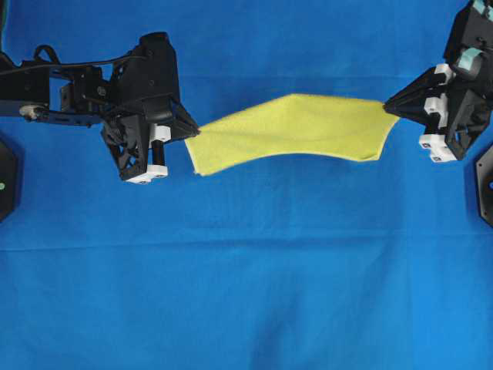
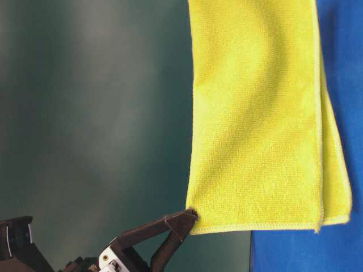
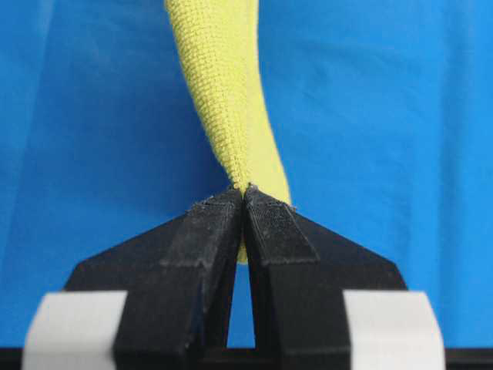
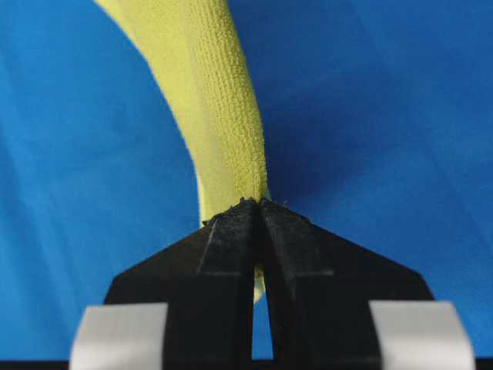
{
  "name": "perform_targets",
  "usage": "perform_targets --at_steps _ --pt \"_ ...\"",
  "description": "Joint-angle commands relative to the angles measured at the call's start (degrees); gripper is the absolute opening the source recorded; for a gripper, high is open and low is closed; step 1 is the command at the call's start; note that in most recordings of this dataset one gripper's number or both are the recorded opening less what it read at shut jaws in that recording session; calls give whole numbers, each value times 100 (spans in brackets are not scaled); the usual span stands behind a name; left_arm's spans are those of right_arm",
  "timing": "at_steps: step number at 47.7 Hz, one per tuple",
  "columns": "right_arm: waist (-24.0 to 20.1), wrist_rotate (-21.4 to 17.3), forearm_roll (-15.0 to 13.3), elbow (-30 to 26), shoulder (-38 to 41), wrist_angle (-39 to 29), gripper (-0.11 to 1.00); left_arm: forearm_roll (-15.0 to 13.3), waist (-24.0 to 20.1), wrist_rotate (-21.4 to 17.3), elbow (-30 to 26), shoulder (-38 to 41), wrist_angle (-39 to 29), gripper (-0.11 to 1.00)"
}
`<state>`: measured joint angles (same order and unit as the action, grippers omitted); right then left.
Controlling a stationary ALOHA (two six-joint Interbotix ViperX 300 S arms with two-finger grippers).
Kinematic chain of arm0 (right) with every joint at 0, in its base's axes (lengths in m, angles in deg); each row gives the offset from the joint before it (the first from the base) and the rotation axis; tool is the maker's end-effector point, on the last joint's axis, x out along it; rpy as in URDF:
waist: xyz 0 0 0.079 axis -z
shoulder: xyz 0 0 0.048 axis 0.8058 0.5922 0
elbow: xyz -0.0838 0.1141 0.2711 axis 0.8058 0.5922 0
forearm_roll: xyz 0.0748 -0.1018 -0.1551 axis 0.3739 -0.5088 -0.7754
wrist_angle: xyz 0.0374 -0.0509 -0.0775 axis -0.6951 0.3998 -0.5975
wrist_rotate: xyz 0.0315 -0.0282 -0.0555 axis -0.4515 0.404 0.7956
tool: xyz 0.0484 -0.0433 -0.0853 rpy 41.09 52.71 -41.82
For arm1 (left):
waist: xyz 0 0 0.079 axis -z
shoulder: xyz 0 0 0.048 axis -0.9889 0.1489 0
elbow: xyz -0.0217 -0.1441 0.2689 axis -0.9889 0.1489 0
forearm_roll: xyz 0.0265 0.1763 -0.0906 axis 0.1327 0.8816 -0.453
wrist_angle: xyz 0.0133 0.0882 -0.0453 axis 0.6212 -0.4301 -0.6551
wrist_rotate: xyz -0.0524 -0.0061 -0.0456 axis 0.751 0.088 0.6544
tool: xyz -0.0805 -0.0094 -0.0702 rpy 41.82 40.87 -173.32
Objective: Fold the yellow towel.
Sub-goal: 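Lift the folded strip and rotate it vertical, right gripper moving far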
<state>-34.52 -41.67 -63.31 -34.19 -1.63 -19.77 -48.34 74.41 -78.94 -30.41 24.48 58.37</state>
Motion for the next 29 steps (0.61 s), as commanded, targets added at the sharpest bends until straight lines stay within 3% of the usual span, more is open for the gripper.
perform_targets --at_steps 1,17,29 --pt "70 -18 -44 -88 44 114 1 -9 105 9 -70 -88 26 1" --pt "932 -9 -281 -264 501 984 1 -9 958 158 -211 185 879 1" --pt "1327 62 -448 -888 1283 1503 1 -9 1485 44 -738 721 1582 1"
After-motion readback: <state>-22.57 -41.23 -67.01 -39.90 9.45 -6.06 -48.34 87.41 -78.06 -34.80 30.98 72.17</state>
